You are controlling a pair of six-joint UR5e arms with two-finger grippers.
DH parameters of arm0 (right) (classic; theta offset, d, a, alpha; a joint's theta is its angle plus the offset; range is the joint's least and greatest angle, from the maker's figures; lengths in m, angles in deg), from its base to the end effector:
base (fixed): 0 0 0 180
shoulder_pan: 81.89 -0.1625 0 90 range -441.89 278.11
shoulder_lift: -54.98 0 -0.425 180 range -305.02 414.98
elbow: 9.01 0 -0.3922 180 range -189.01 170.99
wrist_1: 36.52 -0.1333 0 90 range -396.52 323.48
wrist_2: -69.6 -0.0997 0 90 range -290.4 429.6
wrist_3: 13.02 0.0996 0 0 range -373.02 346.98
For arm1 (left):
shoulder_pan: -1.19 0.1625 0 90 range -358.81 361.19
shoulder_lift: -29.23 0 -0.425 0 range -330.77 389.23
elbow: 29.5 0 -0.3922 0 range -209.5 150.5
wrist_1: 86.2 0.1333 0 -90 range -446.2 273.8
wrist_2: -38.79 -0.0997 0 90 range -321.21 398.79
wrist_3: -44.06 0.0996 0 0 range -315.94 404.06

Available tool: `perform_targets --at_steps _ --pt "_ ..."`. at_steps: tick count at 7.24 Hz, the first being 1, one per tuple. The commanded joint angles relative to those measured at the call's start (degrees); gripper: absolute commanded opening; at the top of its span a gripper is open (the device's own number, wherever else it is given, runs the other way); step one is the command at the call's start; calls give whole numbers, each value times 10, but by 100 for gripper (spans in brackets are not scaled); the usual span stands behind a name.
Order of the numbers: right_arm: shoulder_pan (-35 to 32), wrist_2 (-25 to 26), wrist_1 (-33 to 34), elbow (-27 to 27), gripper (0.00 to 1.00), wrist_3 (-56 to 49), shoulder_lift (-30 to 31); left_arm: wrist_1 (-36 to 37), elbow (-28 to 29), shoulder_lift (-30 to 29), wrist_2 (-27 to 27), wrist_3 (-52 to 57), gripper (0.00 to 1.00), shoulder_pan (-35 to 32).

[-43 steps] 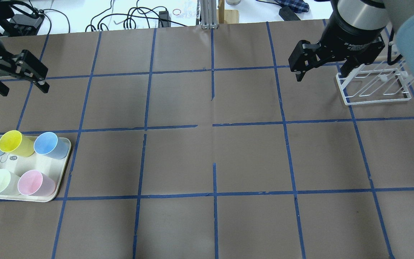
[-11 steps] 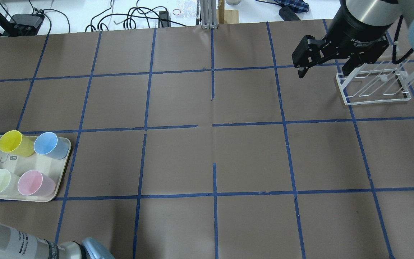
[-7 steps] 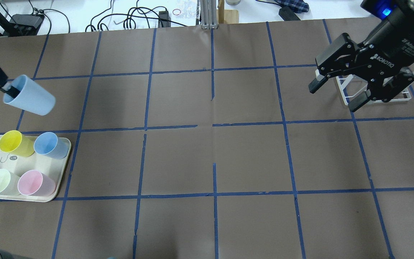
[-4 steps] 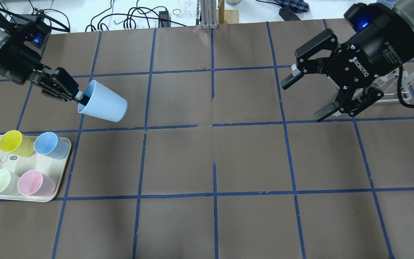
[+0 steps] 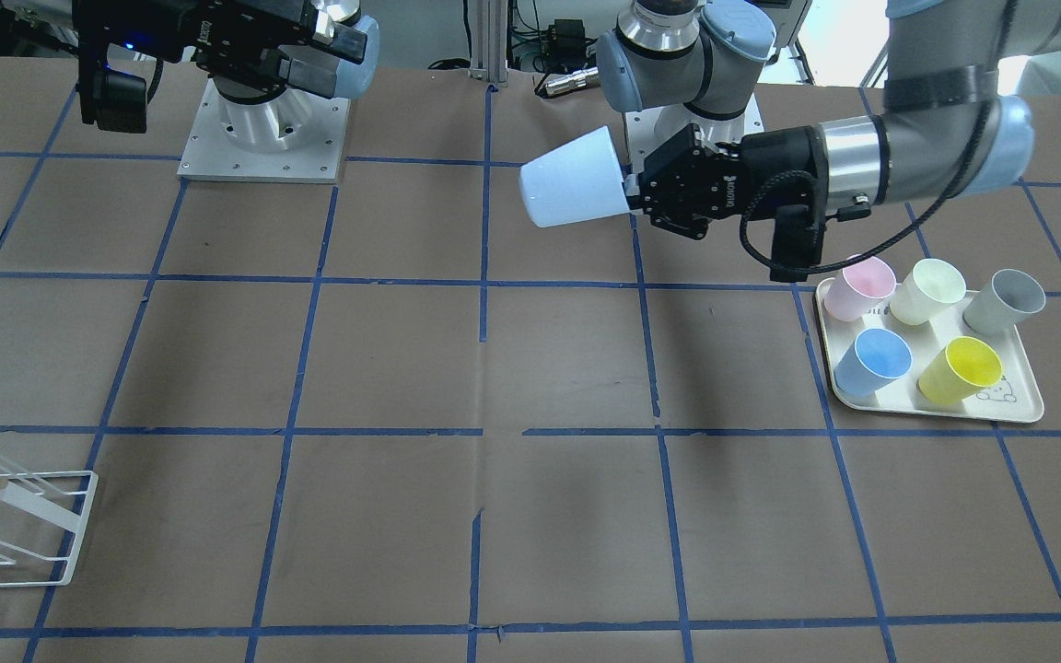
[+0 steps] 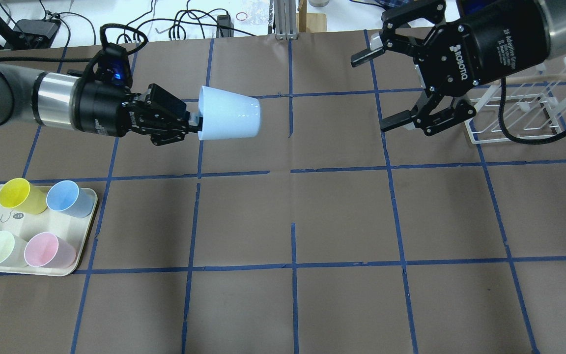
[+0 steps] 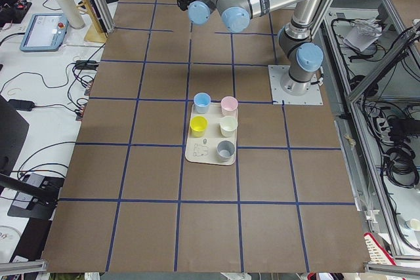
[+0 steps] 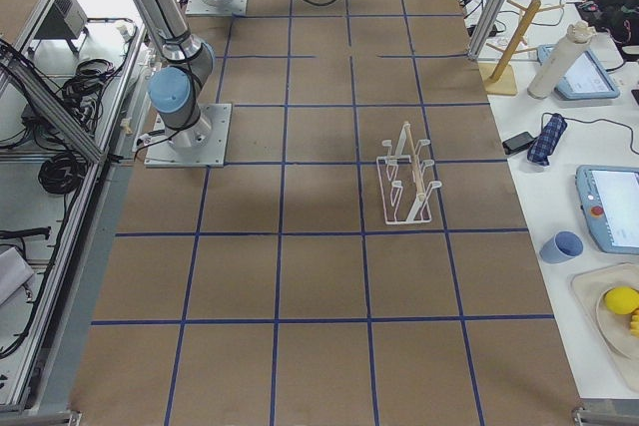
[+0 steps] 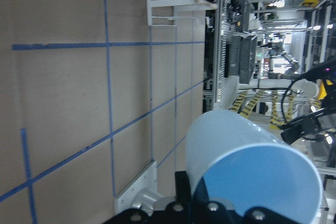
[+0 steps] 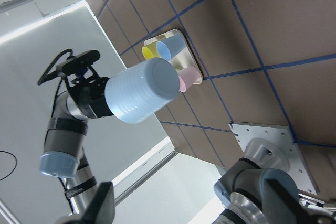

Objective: Transfer IKEA cup to right arm and place on rack

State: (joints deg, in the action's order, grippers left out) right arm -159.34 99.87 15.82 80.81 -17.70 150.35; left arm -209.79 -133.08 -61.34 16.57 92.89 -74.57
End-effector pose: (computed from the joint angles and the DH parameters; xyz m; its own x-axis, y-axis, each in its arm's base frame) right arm 0.1253 -0.4462 0.5280 -0.4060 0.4883 -0.7725 0.1514 0.8695 0.4701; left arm -0.1144 -0.4662 0.3925 -0.2549 -0.0077 0.9669 0.0402 0.9990 0.0186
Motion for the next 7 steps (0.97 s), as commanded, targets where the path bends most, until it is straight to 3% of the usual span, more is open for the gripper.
perform_targets --at_steps 1,3,4,7 --pt "-2 -48 -46 2 100 42 -15 2 -77 26 117 36 0 -35" --pt "-2 -48 -113 3 100 68 -26 4 -128 35 238 68 0 -71" --pt "-2 -48 -115 3 100 97 -53 4 -130 43 303 65 0 -113" --pt "-2 -45 -117 1 100 106 -91 -3 -139 61 329 54 0 -123"
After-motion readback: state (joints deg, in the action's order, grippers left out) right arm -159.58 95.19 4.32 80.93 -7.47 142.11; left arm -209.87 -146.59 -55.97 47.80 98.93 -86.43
